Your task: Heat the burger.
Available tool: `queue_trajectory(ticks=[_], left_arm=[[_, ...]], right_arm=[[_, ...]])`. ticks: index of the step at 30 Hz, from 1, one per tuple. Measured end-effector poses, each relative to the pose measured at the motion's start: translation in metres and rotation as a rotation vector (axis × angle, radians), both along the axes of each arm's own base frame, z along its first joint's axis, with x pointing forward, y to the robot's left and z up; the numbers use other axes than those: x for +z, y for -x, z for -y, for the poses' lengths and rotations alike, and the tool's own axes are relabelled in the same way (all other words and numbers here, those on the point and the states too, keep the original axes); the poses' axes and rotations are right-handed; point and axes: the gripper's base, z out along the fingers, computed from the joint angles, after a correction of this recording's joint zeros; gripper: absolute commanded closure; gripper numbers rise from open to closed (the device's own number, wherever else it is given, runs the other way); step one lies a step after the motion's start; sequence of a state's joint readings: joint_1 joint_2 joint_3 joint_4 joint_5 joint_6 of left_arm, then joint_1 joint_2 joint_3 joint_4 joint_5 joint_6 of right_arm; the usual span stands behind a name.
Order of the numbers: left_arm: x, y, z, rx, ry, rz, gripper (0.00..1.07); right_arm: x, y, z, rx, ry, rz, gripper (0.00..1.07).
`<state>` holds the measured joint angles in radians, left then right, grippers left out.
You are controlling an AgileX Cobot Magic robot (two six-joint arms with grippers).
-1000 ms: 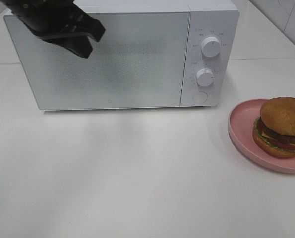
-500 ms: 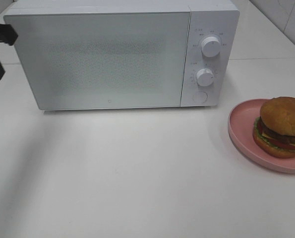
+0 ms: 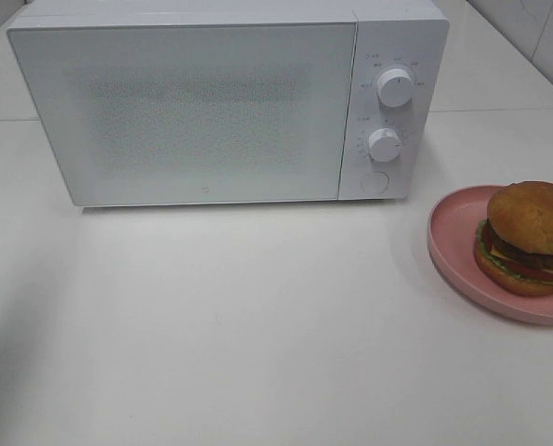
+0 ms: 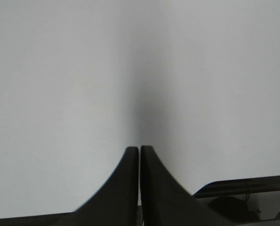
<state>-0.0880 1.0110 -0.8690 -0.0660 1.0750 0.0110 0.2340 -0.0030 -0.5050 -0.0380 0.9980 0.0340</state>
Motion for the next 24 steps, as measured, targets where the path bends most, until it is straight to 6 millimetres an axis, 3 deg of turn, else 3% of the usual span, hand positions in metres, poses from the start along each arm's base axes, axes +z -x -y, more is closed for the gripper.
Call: queue_trajectory(ticks=[2,3,4,5,6,7,8,9,11,13,20,24], left_arm=[[0.003,0.035,-0.003,-0.001,0.006,0.05,1.06],[0.003,0.035,-0.003,-0.001,0.006,0.05,1.06],[0.005,0.06,-0.005,-0.002,0.012,0.101,1.06],[0.006,0.072,-0.006,-0.003,0.015,0.135,1.06],[0.006,0.072,-0.006,-0.003,0.015,0.135,1.06],[0.009,0.092,-0.008,-0.003,0.021,0.208,1.06],[0.009,0.092,-0.008,-0.003,0.021,0.208,1.06],[0.011,0.111,-0.009,-0.004,0.027,0.29,1.06],[0.012,0.121,-0.01,-0.004,0.031,0.335,1.06],[0.014,0.146,-0.012,-0.005,0.041,0.45,1.06],[0.002,0.174,-0.015,-0.017,0.046,0.573,1.06],[-0.022,0.179,-0.01,-0.103,0.041,0.58,1.06]], right_arm=[[0.0,0.0,0.0,0.0,0.0,0.0,0.44],[0.0,0.0,0.0,0.0,0.0,0.0,0.44],[0.0,0.0,0.0,0.0,0.0,0.0,0.44],[0.0,0.0,0.0,0.0,0.0,0.0,0.44],[0.0,0.0,0.0,0.0,0.0,0.0,0.44],[0.0,0.0,0.0,0.0,0.0,0.0,0.44],[0.0,0.0,0.0,0.0,0.0,0.0,0.44],[0.0,0.0,0.0,0.0,0.0,0.0,0.44],[0.0,0.0,0.0,0.0,0.0,0.0,0.44],[0.0,0.0,0.0,0.0,0.0,0.0,0.44],[0.0,0.0,0.0,0.0,0.0,0.0,0.44],[0.0,0.0,0.0,0.0,0.0,0.0,0.44]])
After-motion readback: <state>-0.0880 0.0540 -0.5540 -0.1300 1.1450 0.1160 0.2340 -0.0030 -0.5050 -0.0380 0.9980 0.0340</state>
